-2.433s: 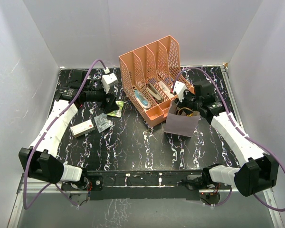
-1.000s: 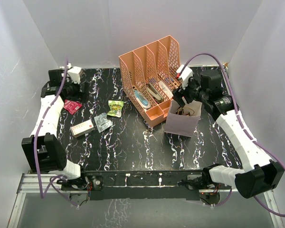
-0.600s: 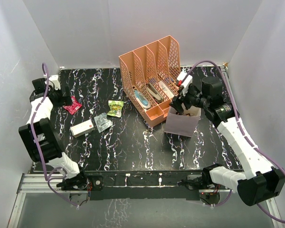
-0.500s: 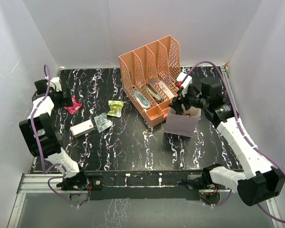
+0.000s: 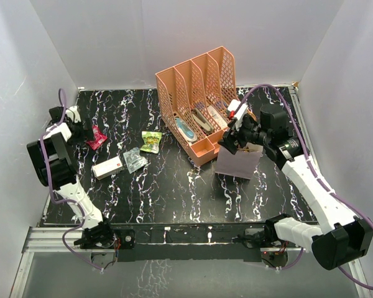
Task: Place the snacks into the paper bag
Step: Pick up the snack from the center of the board, then place the snack in the paper bag.
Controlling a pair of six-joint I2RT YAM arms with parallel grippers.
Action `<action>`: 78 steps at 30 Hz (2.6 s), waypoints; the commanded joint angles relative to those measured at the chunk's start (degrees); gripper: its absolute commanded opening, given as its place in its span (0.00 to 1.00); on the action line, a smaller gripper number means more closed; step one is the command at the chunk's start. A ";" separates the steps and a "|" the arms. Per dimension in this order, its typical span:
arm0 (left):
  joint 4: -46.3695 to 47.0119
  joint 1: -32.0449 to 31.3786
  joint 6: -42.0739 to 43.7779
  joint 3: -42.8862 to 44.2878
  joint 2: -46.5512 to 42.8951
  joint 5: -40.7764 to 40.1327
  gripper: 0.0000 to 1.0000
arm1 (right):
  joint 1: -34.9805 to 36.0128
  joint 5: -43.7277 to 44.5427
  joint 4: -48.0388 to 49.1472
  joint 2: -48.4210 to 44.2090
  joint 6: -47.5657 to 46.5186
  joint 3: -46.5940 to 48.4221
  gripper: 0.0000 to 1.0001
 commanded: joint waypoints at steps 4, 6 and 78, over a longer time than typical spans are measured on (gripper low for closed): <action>-2.92 3.41 0.31 6.36 3.35 9.46 0.82 | 0.41 -0.83 3.43 0.45 -0.65 -0.26 0.75; -4.61 3.84 1.01 8.54 5.27 11.05 0.81 | 0.41 -0.83 3.49 0.54 -0.71 -0.36 0.75; -30.13 -25.42 21.75 11.77 -25.54 39.11 0.00 | 0.67 -14.18 -2.72 11.60 -0.32 18.35 0.80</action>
